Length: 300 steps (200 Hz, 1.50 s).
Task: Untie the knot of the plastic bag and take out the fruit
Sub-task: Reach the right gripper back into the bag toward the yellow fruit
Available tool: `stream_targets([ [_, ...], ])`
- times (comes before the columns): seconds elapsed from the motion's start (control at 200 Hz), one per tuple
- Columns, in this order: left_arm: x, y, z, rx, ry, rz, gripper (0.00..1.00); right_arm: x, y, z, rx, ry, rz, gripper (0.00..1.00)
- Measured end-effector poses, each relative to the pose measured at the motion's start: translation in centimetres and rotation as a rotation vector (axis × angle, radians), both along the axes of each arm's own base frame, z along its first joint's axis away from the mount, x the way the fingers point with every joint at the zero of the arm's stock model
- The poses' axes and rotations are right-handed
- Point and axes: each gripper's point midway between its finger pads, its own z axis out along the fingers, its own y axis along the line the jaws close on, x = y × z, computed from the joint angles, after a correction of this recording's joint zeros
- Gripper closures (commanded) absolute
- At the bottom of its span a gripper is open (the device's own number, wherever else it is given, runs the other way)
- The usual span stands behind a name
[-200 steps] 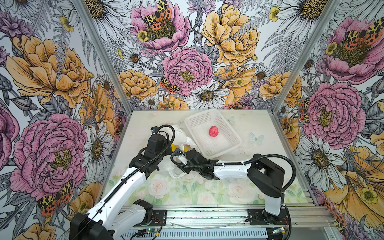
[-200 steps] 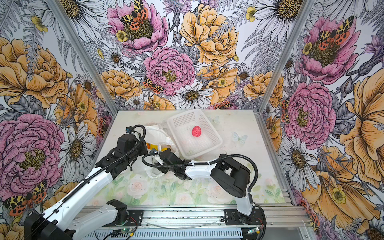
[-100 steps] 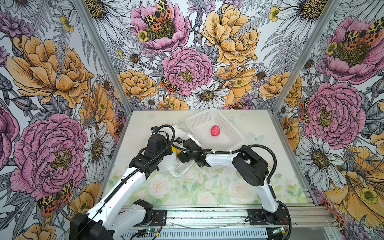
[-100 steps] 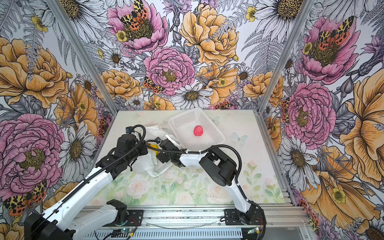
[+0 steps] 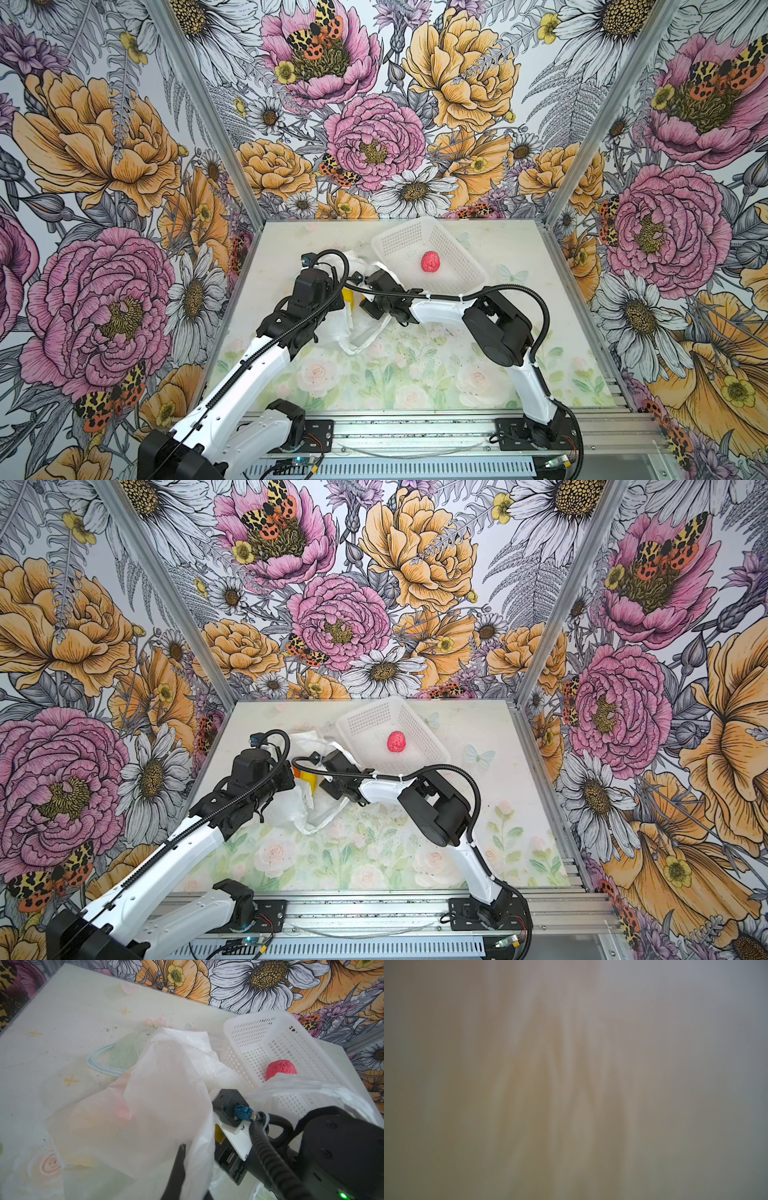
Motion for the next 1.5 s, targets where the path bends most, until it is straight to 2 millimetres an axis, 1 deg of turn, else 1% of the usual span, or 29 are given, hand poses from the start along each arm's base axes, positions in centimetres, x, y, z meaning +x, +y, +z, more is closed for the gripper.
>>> stream_targets([
  [0.065,0.0,0.0,0.1,-0.001,-0.002,0.000,1.00,0.8,0.3,1.1,-0.025,-0.054,0.047,0.76],
  [0.15,-0.1,0.0,0.2,-0.003,-0.007,0.000,1.00,2.1,1.0,3.2,-0.041,-0.139,0.104,0.82],
  [0.185,-0.1,0.0,0.3,-0.004,-0.010,0.000,1.00,2.8,1.4,4.2,-0.042,-0.178,0.120,0.82],
  [0.255,-0.1,0.0,0.4,-0.005,-0.012,0.000,1.00,4.2,2.2,5.7,-0.041,-0.255,0.145,0.76],
  [0.32,-0.1,0.0,0.4,-0.005,-0.013,0.000,1.00,5.4,2.7,6.2,-0.050,-0.309,0.162,0.74],
  [0.39,-0.1,0.0,0.4,-0.005,-0.013,0.000,1.00,6.5,3.2,5.9,-0.071,-0.352,0.182,0.73],
  [0.54,-0.1,0.0,0.4,-0.005,-0.013,0.000,1.00,8.8,4.2,3.9,-0.126,-0.411,0.222,0.72],
  [0.645,-0.1,0.0,0.4,-0.005,-0.013,0.000,1.00,10.1,5.3,3.7,-0.155,-0.464,0.243,0.74],
  [0.751,-0.1,0.1,0.4,-0.005,-0.013,0.000,1.00,11.4,6.1,3.5,-0.190,-0.523,0.251,0.72],
  [0.856,-0.1,0.1,0.4,-0.005,-0.011,0.000,1.00,12.3,6.8,3.0,-0.221,-0.567,0.263,0.70],
  [1.006,-0.2,0.1,0.1,-0.001,-0.002,0.000,1.00,12.8,6.8,1.8,-0.271,-0.591,0.277,0.68],
  [1.051,-0.2,0.1,0.1,0.000,0.001,0.000,1.00,12.9,6.7,1.7,-0.284,-0.597,0.278,0.69],
  [1.131,-0.2,0.1,0.0,0.001,0.003,0.000,1.00,13.2,6.5,1.9,-0.304,-0.620,0.265,0.75],
  [1.191,-0.2,0.1,0.0,0.001,0.003,0.000,1.00,13.5,6.3,2.2,-0.314,-0.636,0.247,0.76],
  [1.211,-0.2,0.1,0.0,0.001,0.003,0.000,1.00,13.5,6.2,2.4,-0.310,-0.642,0.240,0.75],
  [1.266,-0.2,0.1,0.0,0.001,0.003,0.000,1.00,13.0,5.4,2.1,-0.319,-0.633,0.235,0.71],
  [1.331,-0.2,0.1,0.0,0.001,0.003,0.000,1.00,10.9,4.2,1.5,-0.317,-0.600,0.245,0.70],
  [1.356,-0.2,0.1,0.0,0.001,0.003,-0.001,1.00,10.0,3.4,1.2,-0.318,-0.580,0.247,0.70],
  [1.391,-0.2,0.0,0.0,0.000,0.003,-0.003,1.00,8.9,2.5,1.2,-0.314,-0.567,0.247,0.71],
  [1.456,-0.2,0.0,0.0,0.000,0.004,-0.003,1.00,6.9,1.5,2.0,-0.291,-0.561,0.245,0.74],
  [1.501,-0.2,0.0,0.0,-0.001,0.003,-0.003,1.00,5.3,1.1,3.1,-0.271,-0.569,0.248,0.74],
])
